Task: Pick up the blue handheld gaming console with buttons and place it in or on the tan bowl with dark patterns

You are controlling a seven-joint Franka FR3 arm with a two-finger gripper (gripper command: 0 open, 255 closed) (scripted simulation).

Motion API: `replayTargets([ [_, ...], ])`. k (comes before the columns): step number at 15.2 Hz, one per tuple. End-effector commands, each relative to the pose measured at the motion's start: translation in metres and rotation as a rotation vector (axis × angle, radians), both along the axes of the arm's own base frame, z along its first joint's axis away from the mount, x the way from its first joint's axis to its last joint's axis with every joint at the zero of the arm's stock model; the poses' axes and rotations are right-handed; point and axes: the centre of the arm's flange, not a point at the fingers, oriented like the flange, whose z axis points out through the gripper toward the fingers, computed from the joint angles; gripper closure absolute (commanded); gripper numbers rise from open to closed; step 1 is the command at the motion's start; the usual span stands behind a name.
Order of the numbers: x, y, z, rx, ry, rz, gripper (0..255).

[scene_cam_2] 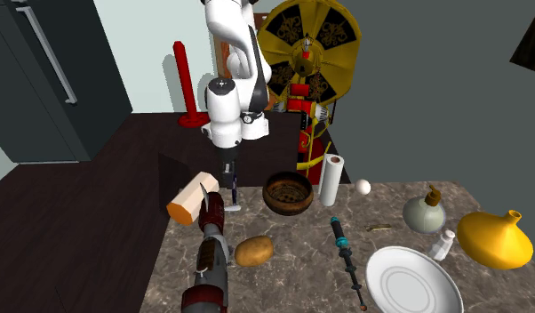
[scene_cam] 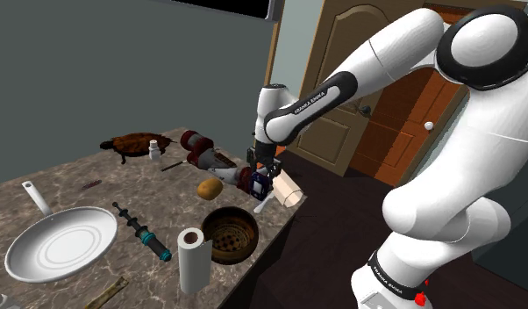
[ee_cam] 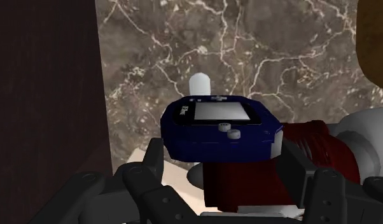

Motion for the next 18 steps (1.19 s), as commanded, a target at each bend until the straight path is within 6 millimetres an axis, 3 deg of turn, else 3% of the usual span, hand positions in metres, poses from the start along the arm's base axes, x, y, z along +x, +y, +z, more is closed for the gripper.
replayTargets([
  [1,0.001,0.0,0.011,0.001,0.0,0.0,255],
  [3,0.001,0.0,0.02,0.001,0.0,0.0,255],
  [15,-0.068,0.146,0.033,0.001,0.0,0.0,255],
  [18,-0.068,0.146,0.017,0.001,0.0,0.0,255],
])
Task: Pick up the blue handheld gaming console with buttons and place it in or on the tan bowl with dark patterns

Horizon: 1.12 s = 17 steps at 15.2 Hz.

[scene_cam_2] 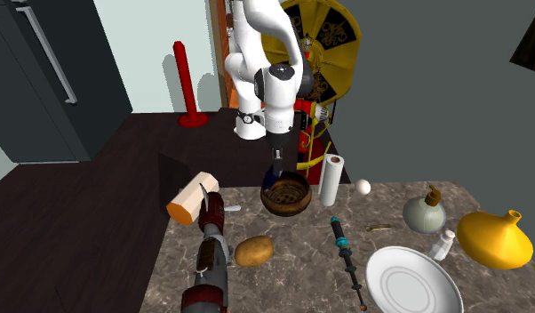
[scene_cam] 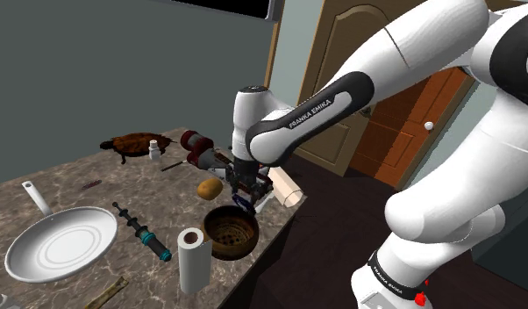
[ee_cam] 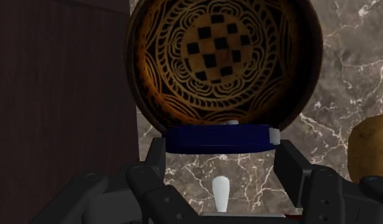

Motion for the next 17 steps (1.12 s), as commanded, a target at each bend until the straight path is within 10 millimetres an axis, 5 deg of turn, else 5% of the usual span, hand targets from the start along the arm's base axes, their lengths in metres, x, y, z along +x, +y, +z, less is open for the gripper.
replayTargets([
  [1,-0.001,0.001,-0.011,0.0,0.0,-0.001,255],
  [12,-0.002,0.0,-0.058,0.001,0.0,-0.001,255],
  [13,-0.002,0.0,-0.058,0.001,0.0,-0.001,0],
  [17,-0.002,-0.07,-0.055,0.118,-0.038,0.032,0],
])
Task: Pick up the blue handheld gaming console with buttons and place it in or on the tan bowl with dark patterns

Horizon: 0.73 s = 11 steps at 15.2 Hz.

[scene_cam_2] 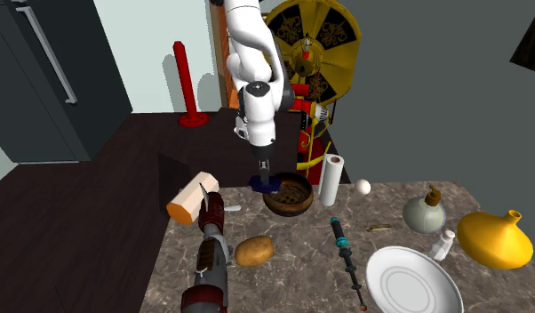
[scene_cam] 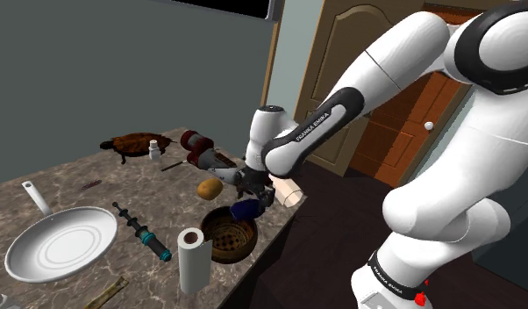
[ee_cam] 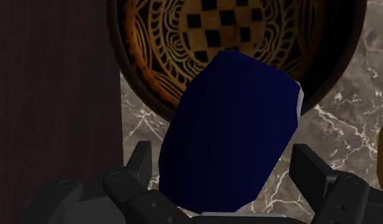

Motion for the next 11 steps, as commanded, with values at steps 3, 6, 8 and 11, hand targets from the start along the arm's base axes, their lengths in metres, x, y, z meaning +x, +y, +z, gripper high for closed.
replayTargets([
  [3,0.001,-0.071,-0.004,0.12,-0.041,0.039,0],
  [6,0.002,-0.086,-0.017,0.149,-0.051,0.047,0],
  [8,0.002,-0.084,-0.027,0.149,-0.051,0.047,0],
  [11,0.003,-0.081,-0.043,0.149,-0.051,0.047,0],
])
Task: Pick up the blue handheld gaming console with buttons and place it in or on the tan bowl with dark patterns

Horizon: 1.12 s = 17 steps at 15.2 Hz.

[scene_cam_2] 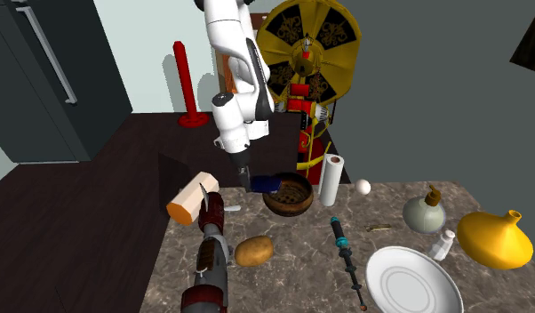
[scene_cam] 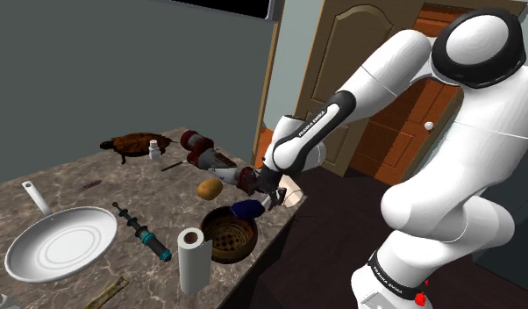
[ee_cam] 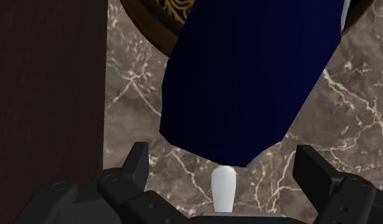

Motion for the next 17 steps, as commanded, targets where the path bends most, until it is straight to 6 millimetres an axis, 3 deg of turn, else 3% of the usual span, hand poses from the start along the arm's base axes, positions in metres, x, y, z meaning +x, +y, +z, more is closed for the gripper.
replayTargets([
  [1,0.0004,0.0019,-0.0079,-0.001,-0.001,0.002,0],
  [9,0.0003,0.0019,-0.0079,-0.001,-0.001,0.002,0],
  [10,0.0003,0.0019,-0.0079,-0.001,-0.001,0.002,255],
  [17,0.0003,0.0019,-0.0079,-0.001,-0.001,0.002,255],
])
